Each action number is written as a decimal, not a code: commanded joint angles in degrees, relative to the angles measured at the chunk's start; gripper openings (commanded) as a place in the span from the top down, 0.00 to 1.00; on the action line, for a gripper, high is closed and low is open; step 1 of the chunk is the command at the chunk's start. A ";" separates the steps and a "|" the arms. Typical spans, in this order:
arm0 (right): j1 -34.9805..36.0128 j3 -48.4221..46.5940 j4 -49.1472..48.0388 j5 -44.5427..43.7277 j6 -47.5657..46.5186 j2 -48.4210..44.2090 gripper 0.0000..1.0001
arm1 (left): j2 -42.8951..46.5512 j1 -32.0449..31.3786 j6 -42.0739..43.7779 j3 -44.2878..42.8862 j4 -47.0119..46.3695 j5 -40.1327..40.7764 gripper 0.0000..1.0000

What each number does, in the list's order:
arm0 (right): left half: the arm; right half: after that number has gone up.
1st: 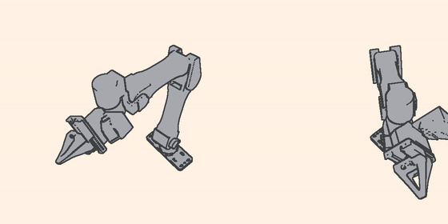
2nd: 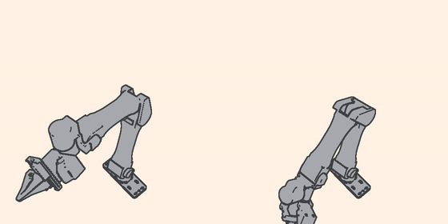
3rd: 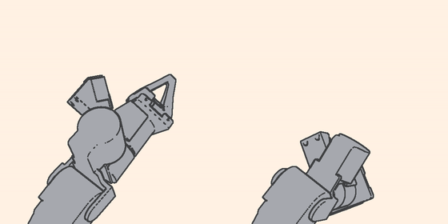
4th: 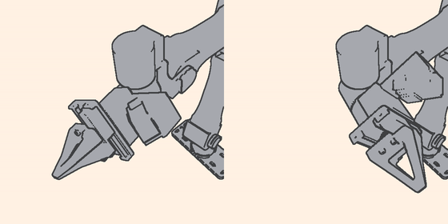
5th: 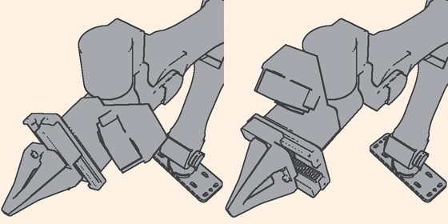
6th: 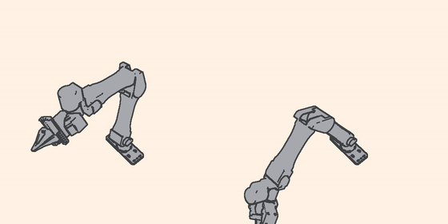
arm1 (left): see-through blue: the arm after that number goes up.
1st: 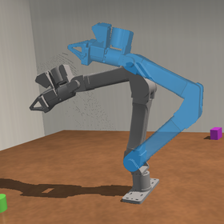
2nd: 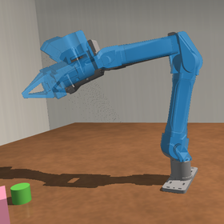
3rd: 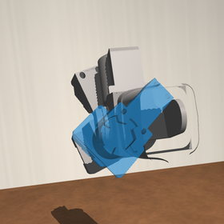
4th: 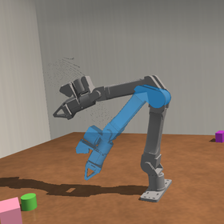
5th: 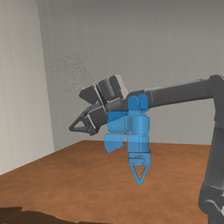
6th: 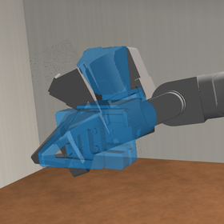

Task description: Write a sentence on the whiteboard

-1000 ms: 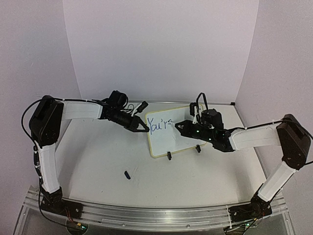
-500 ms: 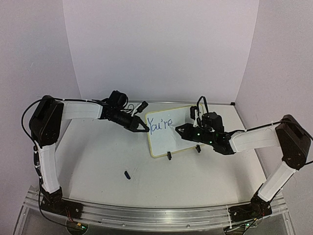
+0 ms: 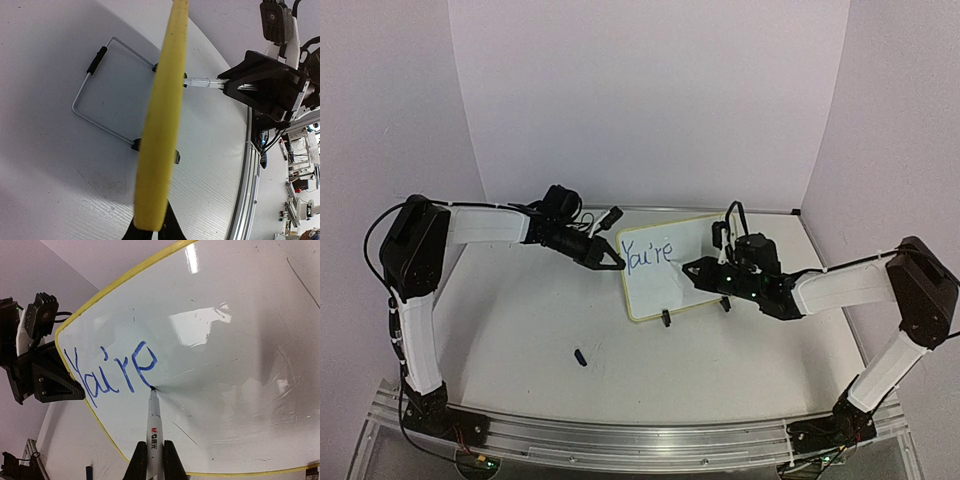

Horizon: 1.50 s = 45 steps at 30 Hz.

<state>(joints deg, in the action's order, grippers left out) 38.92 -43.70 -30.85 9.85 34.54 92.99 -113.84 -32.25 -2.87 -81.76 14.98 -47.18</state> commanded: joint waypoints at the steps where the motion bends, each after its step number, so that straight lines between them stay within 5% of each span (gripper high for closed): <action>1: -0.18 -0.05 3.53 -5.31 -0.14 -2.52 1.00 | -1.37 -1.24 1.64 -1.37 1.98 0.37 1.00; 25: -3.15 3.23 7.47 -4.21 -3.02 -15.30 1.00 | -1.21 -1.24 1.82 -1.31 2.24 1.06 1.00; 45: -8.73 0.55 1.27 5.85 -2.43 -7.76 1.00 | -1.43 -1.23 1.91 -1.39 2.42 1.09 1.00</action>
<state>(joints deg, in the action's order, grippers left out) 30.76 -41.23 -26.04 14.63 31.73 83.96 -114.08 -32.32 -2.33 -81.76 14.96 -47.20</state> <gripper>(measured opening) 0.068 0.035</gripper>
